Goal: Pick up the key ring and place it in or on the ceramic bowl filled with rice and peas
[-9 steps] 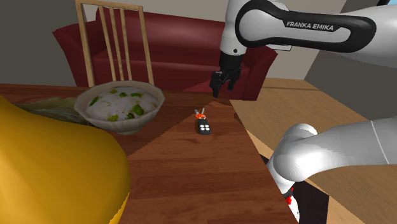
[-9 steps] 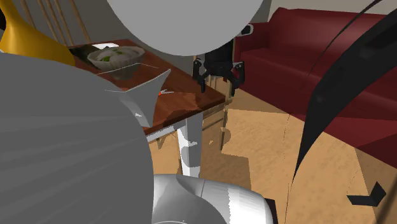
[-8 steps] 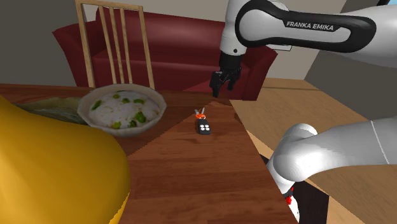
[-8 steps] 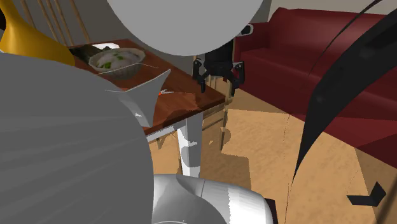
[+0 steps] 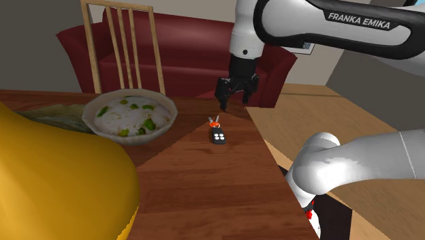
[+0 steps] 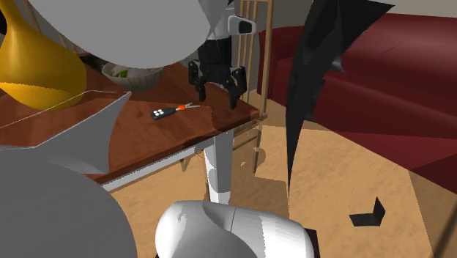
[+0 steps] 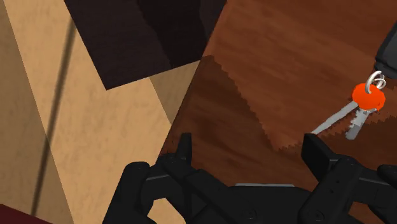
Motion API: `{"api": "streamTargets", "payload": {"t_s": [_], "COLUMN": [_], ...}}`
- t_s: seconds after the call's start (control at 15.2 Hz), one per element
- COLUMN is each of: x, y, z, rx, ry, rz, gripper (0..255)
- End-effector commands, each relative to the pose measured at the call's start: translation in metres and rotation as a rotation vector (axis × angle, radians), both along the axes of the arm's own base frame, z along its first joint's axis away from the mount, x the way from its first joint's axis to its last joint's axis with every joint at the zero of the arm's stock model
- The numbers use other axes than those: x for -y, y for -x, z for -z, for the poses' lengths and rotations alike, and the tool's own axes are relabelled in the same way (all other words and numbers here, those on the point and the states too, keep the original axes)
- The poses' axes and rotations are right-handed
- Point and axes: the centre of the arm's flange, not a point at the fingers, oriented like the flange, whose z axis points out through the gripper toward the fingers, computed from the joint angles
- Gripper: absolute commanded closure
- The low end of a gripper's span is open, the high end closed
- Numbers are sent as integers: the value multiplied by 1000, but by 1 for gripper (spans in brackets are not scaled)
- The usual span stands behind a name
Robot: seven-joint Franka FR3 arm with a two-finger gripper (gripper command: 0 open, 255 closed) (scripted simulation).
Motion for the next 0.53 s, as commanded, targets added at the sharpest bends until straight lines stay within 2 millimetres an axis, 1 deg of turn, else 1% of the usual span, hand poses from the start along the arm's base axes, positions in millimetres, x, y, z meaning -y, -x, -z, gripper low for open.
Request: {"api": "streamTargets", "payload": {"t_s": [0.0, 0.46], "x": [-22, -105], "y": [8, 19], "z": [-6, -29], "rx": [-8, -29], "ry": [-10, -40], "rz": [58, 243], "gripper": [0, 0]}}
